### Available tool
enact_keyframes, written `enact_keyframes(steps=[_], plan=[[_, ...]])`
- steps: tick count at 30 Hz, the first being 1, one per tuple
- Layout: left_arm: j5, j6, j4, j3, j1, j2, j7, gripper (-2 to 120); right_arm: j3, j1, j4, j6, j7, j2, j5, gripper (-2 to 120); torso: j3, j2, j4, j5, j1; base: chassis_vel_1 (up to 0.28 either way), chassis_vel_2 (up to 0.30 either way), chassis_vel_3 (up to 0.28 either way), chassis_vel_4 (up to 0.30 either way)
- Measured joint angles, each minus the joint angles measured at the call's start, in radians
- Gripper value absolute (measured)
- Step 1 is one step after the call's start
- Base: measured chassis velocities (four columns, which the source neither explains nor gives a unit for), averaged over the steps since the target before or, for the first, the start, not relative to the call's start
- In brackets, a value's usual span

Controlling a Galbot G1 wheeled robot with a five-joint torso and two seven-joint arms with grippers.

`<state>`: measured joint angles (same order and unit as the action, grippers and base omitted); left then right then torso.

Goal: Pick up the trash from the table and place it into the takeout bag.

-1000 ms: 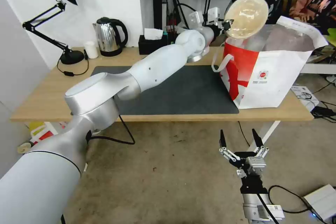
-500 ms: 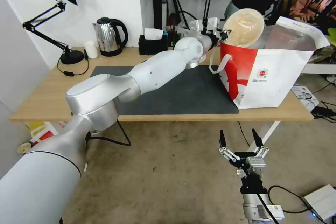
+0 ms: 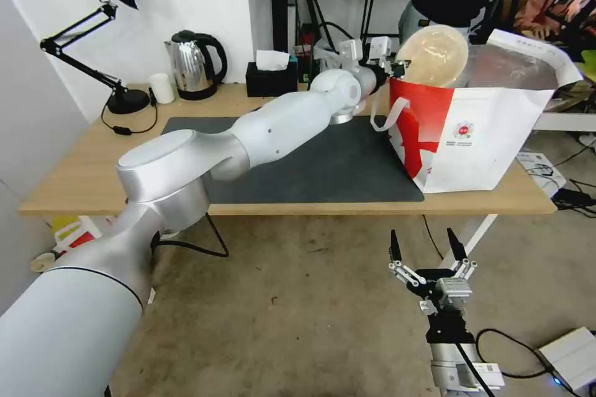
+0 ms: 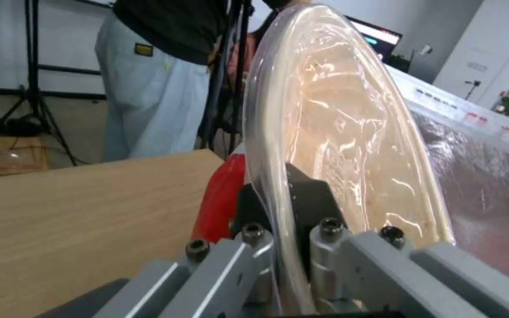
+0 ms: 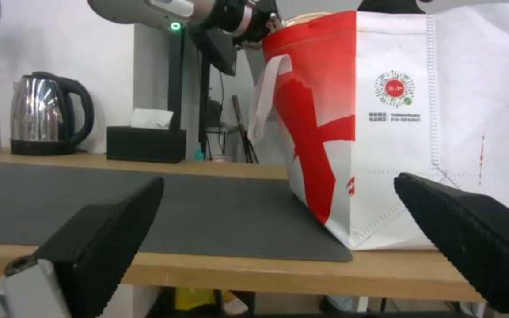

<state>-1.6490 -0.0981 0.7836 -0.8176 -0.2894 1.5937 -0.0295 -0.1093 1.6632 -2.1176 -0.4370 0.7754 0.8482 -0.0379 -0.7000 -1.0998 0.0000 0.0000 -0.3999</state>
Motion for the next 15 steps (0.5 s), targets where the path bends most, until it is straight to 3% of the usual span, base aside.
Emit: enact_keyframes(steps=[15], plan=[[0.057,0.001,-0.008,-0.020,-0.005,-0.001,-0.094,5,0.000,0.000,0.000,0.000,0.000,0.000,0.000,100,0.000,0.000,0.0000,0.0000,0.000,0.000,0.000,0.000,0.000]])
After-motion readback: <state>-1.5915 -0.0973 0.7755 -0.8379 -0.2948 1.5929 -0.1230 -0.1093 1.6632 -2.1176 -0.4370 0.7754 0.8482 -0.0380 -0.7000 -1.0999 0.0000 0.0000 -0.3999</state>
